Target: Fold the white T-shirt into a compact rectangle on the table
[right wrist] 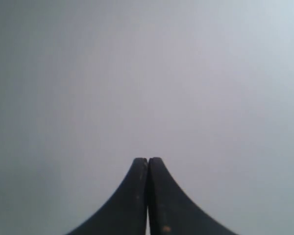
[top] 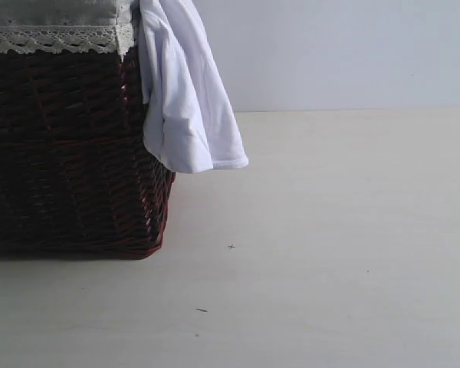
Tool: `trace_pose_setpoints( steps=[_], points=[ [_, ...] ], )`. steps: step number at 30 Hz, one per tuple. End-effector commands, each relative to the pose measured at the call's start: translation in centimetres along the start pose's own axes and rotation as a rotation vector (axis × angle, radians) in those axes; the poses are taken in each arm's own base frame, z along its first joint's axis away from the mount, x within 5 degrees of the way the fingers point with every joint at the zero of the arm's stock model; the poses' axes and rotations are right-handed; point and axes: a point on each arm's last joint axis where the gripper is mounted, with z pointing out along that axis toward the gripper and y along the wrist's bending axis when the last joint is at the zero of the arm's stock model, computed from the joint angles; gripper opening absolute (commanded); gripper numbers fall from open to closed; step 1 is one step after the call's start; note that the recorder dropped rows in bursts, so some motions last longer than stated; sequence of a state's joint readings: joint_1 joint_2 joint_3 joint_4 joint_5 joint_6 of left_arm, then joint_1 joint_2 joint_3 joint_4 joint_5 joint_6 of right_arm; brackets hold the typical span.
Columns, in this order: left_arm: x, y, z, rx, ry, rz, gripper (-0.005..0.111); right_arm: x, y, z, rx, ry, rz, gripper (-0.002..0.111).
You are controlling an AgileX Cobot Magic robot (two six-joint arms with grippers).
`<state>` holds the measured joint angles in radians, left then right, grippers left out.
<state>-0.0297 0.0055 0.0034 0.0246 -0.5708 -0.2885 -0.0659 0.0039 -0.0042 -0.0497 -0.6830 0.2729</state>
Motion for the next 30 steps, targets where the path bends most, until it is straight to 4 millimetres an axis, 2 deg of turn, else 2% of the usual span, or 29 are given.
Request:
trace_pose_setpoints(
  steps=[1, 5, 8, 11, 17, 22, 27, 30],
  points=[
    [-1.5, -0.6, -0.1, 0.068, -0.14, -0.141, 0.0, -0.9, 0.3, 0.2, -0.021, -0.053, 0.049, 0.0],
    [-4.6, -1.5, 1.5, 0.058, -0.1, -0.057, 0.0, -2.5, 0.6, 1.4, -0.011, -0.025, 0.064, 0.0],
    [-6.2, -1.8, 3.7, -0.01, 0.094, 0.004, 0.0, -3.7, 0.8, 2.0, 0.0, 0.004, 0.082, 0.0],
    [-6.8, -1.7, 6.3, -0.077, 0.294, 0.094, 0.0, -4.2, 0.9, 2.3, 0.003, 0.008, 0.081, 0.0],
    [-7.2, -1.5, 11.2, -0.131, 0.449, 0.1, 0.0, -4.1, 0.9, 2.4, 0.014, 0.038, 0.081, 0.0],
    [-5.5, -1.1, 15.6, -0.14, 0.532, 0.11, 0.0, -3.8, 0.8, 2.3, 0.023, 0.068, 0.08, 0.004],
    [-2.5, -0.3, 18.4, -0.15, 0.63, 0.12, 0.0, -4.1, 1.0, 2.5, 0.008, 0.083, 0.087, 0.022],
    [-0.6, -0.1, 19.3, -0.141, 0.676, 0.114, 0.0, -4.6, 1.5, 3.8, -0.025, 0.141, 0.06, 0.034]
  ],
)
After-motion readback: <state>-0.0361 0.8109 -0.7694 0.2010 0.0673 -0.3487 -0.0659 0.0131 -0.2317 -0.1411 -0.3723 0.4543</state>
